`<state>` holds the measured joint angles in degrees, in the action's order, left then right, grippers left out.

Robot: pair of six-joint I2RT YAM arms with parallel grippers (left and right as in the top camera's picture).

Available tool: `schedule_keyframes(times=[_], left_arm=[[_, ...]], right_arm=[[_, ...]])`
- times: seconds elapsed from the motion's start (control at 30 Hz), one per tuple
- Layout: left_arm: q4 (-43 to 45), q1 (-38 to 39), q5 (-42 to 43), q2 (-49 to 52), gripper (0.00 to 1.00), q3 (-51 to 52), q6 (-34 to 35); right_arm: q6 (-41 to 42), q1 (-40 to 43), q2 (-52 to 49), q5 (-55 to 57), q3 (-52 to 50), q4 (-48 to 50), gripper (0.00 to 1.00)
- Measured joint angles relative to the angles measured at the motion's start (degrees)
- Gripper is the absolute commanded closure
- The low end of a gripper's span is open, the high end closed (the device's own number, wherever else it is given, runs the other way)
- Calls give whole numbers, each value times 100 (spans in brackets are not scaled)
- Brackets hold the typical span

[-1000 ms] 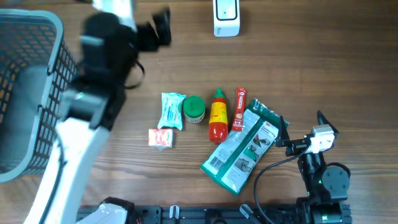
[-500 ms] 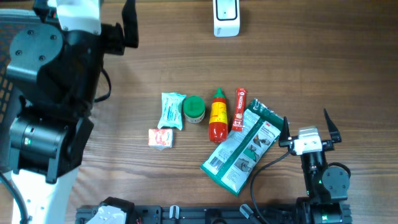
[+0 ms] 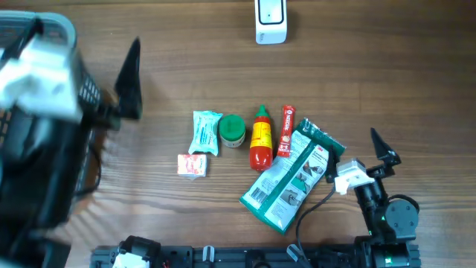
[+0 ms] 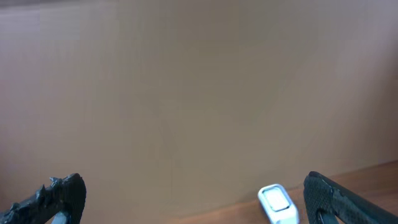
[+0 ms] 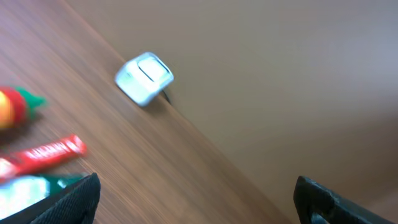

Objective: Scan the item barcode
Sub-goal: 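Retract the left arm to rest and raise the right gripper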

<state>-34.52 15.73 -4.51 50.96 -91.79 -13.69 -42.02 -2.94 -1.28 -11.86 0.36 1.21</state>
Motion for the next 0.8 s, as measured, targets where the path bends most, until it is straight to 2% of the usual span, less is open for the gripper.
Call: schedule_keyframes(times=[0.13, 0.17, 0.27, 0.4, 0.57, 0.67, 0.8], left_arm=[[175, -195, 417, -809, 0, 352, 0], [216, -343, 557, -1069, 0, 459, 0], [216, -844, 870, -1792, 0, 721, 0], [487, -1370, 1263, -2470, 0, 778, 142], [540, -1626, 1456, -2837, 0, 752, 817], [542, -1805, 1508, -2997, 0, 787, 1027], [654, -2118, 1513, -3449, 0, 1071, 1150]], right_arm=[[1198, -2, 0, -1102, 0, 52, 0], [1735, -2, 0, -1429, 0, 52, 0], [3748, -2, 0, -2251, 0, 79, 0], [6843, -2, 0, -2896, 0, -4, 0], [9543, -2, 0, -3259, 0, -2, 0], [10537, -2, 0, -3390, 0, 13, 0], [10883, -2, 0, -3674, 0, 138, 0]])
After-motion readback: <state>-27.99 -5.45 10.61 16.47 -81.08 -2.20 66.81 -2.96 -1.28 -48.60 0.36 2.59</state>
